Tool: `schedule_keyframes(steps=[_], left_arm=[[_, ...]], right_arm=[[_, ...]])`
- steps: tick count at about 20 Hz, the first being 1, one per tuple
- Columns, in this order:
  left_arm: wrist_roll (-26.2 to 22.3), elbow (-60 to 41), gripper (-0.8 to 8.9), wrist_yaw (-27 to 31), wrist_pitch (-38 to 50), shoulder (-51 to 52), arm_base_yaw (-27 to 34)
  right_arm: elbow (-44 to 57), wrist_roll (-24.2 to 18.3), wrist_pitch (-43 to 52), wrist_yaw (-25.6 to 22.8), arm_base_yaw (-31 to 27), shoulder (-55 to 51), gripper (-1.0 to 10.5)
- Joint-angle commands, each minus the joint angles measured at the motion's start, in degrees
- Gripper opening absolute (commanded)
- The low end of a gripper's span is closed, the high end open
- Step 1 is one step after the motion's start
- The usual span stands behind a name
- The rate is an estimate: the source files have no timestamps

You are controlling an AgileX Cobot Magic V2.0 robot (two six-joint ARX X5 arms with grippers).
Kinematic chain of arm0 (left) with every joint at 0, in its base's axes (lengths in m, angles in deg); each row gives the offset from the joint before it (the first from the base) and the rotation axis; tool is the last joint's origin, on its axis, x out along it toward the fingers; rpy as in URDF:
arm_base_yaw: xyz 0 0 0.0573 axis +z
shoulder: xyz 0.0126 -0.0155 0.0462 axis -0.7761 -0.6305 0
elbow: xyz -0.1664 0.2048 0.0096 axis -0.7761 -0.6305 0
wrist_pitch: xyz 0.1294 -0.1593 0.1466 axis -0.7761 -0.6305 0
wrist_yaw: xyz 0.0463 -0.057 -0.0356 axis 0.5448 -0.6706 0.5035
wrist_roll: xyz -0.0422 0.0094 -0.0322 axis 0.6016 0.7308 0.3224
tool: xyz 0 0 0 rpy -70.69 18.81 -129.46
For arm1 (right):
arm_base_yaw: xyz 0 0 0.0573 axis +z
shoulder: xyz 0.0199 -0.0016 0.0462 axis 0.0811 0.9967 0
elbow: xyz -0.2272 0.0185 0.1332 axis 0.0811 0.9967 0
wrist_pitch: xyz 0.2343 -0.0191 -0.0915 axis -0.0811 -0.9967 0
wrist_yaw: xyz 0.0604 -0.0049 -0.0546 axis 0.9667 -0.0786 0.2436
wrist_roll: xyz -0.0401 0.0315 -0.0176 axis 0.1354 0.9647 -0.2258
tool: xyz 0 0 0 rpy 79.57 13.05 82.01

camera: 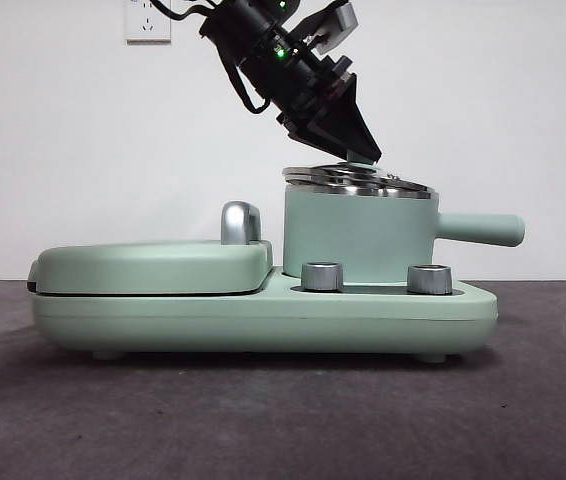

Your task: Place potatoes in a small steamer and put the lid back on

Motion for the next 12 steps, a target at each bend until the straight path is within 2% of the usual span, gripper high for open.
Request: schedule_keyframes(steps=[1, 4, 12], left_arm=[[-1.0, 0.5, 0.21, -4.8, -2.5, -2.9, -0.6], [-0.9, 0.5, 0.15, -10.4, -2.6, -2.9, 1.4], [0.4, 0.5, 0.15, -10.2, -0.7, -2.7, 2.6]], right_arm=[[-0.5, 1.3, 0.7, 0.1, 0.2, 0.1, 3.1], [-0.5, 1.6, 0.7, 0.1, 0.2, 0.1, 3.1], [-0.5, 1.6, 0.7, 0.1, 0.2, 0.2, 3.1]])
